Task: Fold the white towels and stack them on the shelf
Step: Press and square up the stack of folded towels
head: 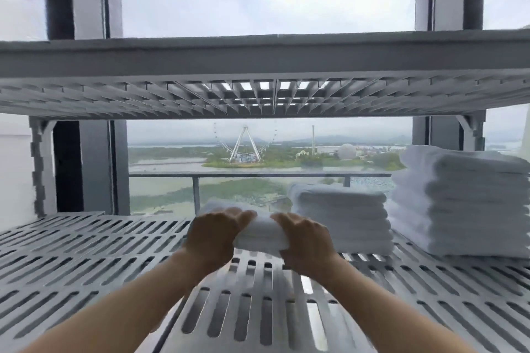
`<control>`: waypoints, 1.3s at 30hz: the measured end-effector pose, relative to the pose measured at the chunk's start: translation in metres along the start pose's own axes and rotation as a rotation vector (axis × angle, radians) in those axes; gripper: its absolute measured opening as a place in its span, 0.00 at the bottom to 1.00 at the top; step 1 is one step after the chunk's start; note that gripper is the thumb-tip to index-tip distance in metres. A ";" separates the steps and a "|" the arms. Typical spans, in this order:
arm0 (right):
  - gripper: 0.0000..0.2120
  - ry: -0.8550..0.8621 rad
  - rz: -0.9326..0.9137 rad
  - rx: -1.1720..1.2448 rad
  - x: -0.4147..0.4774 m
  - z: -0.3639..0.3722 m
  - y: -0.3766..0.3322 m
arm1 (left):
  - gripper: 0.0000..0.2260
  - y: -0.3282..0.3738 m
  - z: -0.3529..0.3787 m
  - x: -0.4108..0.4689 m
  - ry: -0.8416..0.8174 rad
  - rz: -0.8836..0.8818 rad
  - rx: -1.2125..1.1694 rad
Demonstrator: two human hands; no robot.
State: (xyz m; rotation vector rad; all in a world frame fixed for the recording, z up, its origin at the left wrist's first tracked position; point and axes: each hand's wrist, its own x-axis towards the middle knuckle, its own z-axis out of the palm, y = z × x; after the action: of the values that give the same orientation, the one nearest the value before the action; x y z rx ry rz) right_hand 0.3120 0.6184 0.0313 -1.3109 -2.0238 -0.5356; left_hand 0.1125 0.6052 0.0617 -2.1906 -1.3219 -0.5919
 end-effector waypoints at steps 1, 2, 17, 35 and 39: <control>0.23 0.024 -0.031 0.005 0.004 -0.005 0.006 | 0.25 0.004 -0.007 0.004 0.021 -0.010 0.005; 0.23 0.049 -0.059 0.013 0.009 -0.010 0.012 | 0.25 0.009 -0.014 0.008 0.047 -0.017 0.018; 0.23 0.447 -0.325 0.007 0.060 -0.084 0.114 | 0.25 0.087 -0.042 0.089 0.372 -0.043 0.137; 0.27 0.333 -0.227 -0.236 0.092 -0.028 0.282 | 0.29 0.133 0.081 0.243 0.323 0.161 0.131; 0.30 0.061 -0.077 -0.109 0.085 0.003 0.292 | 0.29 0.110 0.116 0.239 -0.013 0.016 0.035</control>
State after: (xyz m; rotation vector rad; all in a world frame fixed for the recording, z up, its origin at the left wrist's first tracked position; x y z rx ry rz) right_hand 0.5528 0.7954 0.0861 -1.2676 -2.0261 -0.7213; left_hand 0.3259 0.7947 0.0932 -2.1780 -1.3106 -0.5449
